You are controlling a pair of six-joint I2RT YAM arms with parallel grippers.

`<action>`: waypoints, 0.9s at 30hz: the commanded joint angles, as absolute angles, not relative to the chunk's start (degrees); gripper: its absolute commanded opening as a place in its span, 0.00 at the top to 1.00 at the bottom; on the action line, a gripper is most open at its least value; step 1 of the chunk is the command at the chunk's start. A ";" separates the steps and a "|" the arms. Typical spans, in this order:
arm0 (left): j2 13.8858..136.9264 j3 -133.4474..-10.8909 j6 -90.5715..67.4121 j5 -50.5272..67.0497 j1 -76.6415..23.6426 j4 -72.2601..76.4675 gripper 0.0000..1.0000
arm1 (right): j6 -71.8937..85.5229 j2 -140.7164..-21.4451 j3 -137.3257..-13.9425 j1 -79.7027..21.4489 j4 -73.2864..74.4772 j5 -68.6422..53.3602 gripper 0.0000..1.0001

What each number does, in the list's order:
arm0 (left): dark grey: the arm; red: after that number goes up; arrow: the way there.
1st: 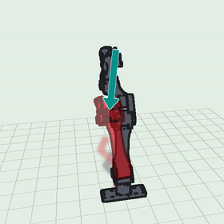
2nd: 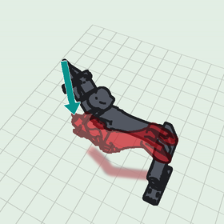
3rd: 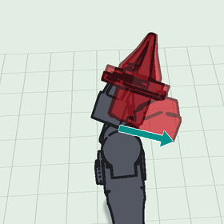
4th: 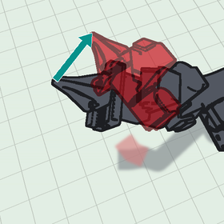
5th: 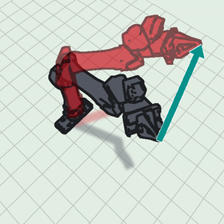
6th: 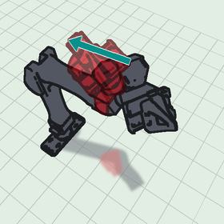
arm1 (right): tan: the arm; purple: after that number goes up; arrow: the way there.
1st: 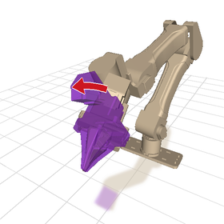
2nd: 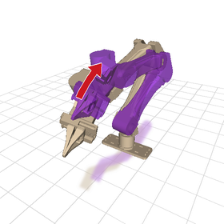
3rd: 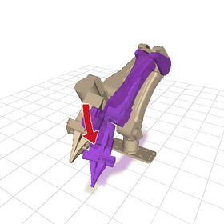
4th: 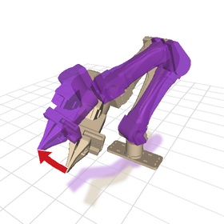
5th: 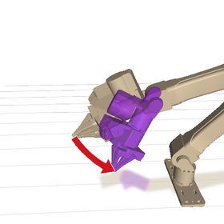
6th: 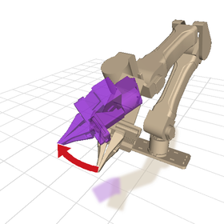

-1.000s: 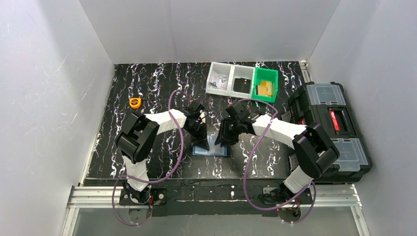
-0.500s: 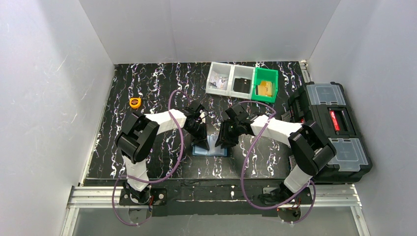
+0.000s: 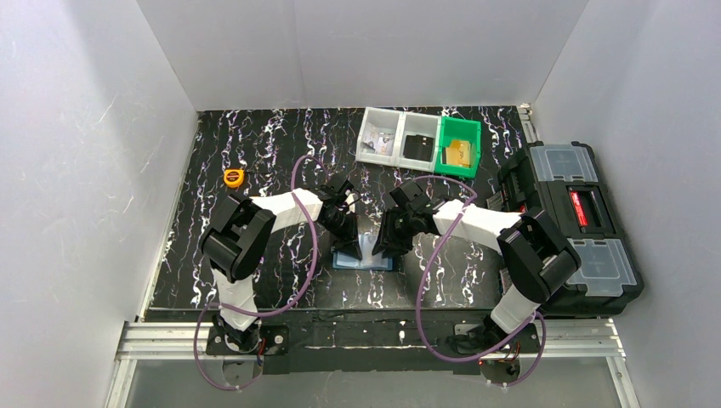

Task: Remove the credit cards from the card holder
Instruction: Remove the credit card from the card holder.

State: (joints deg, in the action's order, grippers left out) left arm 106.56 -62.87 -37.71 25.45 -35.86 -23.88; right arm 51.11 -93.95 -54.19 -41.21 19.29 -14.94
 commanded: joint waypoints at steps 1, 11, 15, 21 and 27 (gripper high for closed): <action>110.75 -60.36 -36.00 19.17 -37.51 -27.42 1.00 | 51.59 -93.57 -52.94 -41.04 18.46 -14.88 0.57; 110.41 -60.64 -35.91 19.29 -37.53 -27.71 1.00 | 51.68 -93.90 -52.82 -41.04 17.66 -15.53 0.58; 110.18 -60.85 -35.82 19.56 -37.45 -27.73 1.00 | 51.67 -94.72 -54.50 -41.04 17.72 -16.09 0.68; 108.80 -62.11 -35.70 19.86 -37.51 -28.74 1.00 | 51.33 -94.93 -56.54 -41.05 18.63 -15.80 0.85; 104.98 -64.91 -35.35 19.48 -37.46 -32.10 0.97 | 50.17 -93.21 -56.15 -41.04 20.98 -13.68 0.99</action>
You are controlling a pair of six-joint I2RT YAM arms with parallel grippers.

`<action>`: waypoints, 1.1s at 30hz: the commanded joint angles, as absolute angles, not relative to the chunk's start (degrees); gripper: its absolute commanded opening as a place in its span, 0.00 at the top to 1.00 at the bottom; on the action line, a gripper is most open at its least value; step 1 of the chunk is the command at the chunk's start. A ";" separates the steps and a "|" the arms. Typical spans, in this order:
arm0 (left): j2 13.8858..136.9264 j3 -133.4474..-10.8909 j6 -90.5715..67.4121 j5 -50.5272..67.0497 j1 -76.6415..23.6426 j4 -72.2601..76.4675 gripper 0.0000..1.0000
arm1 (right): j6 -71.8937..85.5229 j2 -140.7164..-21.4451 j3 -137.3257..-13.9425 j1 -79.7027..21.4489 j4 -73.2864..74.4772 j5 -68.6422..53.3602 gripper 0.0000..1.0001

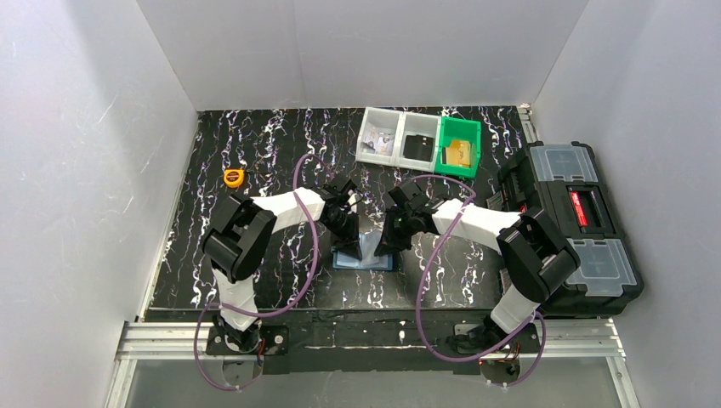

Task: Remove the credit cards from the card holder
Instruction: Remove the credit card from the card holder.

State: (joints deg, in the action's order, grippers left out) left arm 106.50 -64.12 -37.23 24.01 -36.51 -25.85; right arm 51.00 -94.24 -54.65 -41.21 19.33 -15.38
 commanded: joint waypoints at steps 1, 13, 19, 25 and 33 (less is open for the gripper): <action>104.30 -65.32 -35.26 19.31 -37.47 -32.69 0.94 | 49.80 -92.85 -55.97 -41.04 21.43 -13.27 0.99; 97.71 -65.22 -35.18 17.31 -36.93 -35.50 0.85 | 46.48 -89.13 -58.00 -40.69 27.78 -9.48 0.99; 96.37 -64.89 -34.72 17.20 -35.92 -35.85 0.86 | 45.04 -90.38 -62.48 -40.72 30.37 -9.60 0.99; 94.16 -64.83 -34.00 17.23 -34.46 -36.66 0.86 | 45.86 -94.66 -67.68 -41.72 29.22 -13.03 0.87; 91.01 -64.91 -32.89 17.27 -32.97 -38.55 0.86 | 48.06 -102.75 -73.05 -43.30 26.43 -16.27 0.61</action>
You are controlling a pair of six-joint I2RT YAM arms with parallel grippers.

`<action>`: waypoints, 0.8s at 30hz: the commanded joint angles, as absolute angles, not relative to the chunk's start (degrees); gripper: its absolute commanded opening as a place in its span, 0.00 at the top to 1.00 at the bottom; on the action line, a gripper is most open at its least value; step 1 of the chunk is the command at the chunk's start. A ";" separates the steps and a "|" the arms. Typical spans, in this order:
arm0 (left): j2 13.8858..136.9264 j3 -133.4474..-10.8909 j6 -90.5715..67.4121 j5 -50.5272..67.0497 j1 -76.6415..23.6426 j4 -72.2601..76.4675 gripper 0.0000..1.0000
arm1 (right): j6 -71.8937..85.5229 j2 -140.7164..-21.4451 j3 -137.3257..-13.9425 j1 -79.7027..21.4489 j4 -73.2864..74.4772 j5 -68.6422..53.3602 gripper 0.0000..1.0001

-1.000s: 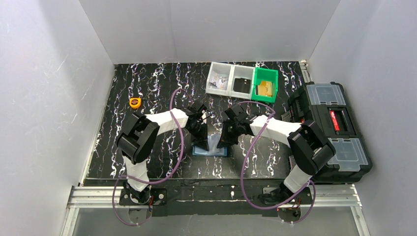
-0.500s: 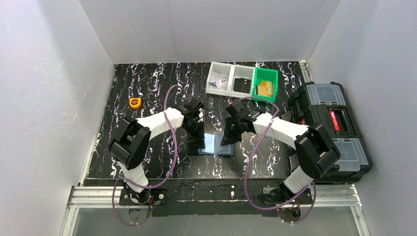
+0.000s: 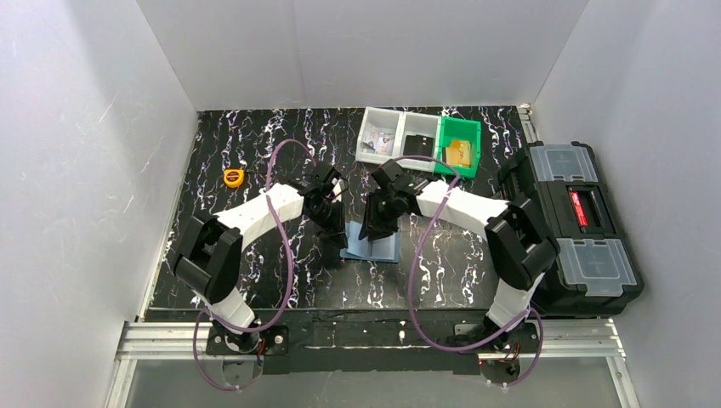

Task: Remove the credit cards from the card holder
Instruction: Remove the credit card from the card holder.

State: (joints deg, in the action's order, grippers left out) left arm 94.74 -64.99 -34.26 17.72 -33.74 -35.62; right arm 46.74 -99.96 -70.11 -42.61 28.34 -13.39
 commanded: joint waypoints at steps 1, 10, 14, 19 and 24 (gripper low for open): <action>90.82 -64.85 -32.83 17.30 -32.89 -38.77 0.86 | 48.26 -103.43 -73.53 -43.33 26.05 -16.60 0.60; 88.69 -65.13 -32.64 17.31 -32.45 -39.64 0.86 | 50.14 -106.20 -77.11 -43.73 25.12 -16.35 0.30; 89.10 -65.79 -32.76 17.48 -32.44 -39.55 0.86 | 51.24 -106.85 -76.26 -43.70 24.07 -16.41 0.24; 93.75 -69.44 -32.17 18.01 -32.50 -39.27 0.87 | 52.73 -101.94 -71.23 -43.15 22.35 -12.97 0.25; 99.70 -72.72 -31.49 17.96 -32.52 -38.55 0.88 | 54.27 -98.27 -64.48 -41.57 18.99 -14.06 0.31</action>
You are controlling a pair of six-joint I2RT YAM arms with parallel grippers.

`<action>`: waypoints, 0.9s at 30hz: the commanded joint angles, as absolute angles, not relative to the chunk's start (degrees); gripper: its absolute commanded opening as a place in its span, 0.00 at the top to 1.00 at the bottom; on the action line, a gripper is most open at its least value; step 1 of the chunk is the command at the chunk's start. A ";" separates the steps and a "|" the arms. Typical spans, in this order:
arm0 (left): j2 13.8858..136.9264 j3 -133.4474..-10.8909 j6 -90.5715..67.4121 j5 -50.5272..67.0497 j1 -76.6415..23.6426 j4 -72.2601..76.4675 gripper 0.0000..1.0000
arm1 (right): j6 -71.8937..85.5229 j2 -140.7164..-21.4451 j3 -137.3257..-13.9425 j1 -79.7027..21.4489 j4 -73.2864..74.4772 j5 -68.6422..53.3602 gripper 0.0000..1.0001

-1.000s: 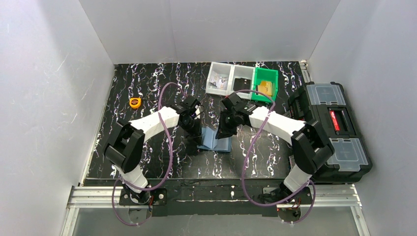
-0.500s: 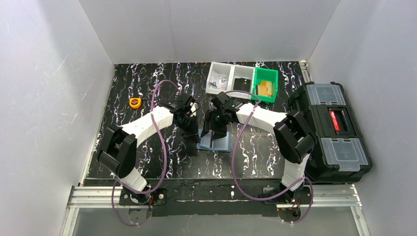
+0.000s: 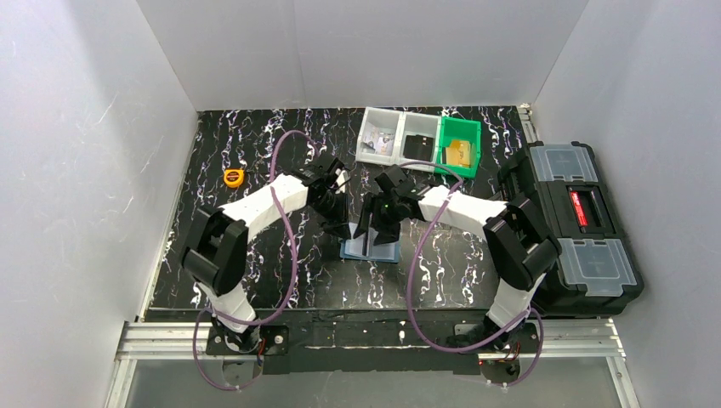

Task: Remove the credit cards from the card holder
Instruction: Remove the credit card from the card holder.

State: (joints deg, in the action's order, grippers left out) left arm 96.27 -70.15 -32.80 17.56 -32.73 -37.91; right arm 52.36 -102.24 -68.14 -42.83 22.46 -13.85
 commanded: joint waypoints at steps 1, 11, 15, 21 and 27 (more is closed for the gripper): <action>100.74 -73.11 -31.47 18.09 -32.52 -38.34 0.89 | 54.56 -98.00 -63.27 -41.37 18.26 -14.52 0.34; 107.71 -74.10 -30.96 14.74 -32.69 -36.86 0.91 | 54.56 -98.97 -60.90 -41.01 15.34 -16.85 0.63; 108.27 -72.95 -31.27 13.49 -32.69 -36.17 0.92 | 54.31 -99.77 -60.93 -40.79 15.04 -16.88 0.66; 108.96 -71.39 -31.20 12.97 -32.70 -35.66 0.95 | 54.35 -100.90 -59.16 -40.22 13.54 -17.21 0.67; 109.84 -69.56 -32.04 12.49 -33.09 -35.33 1.00 | 54.64 -102.09 -57.74 -39.74 12.19 -17.06 0.66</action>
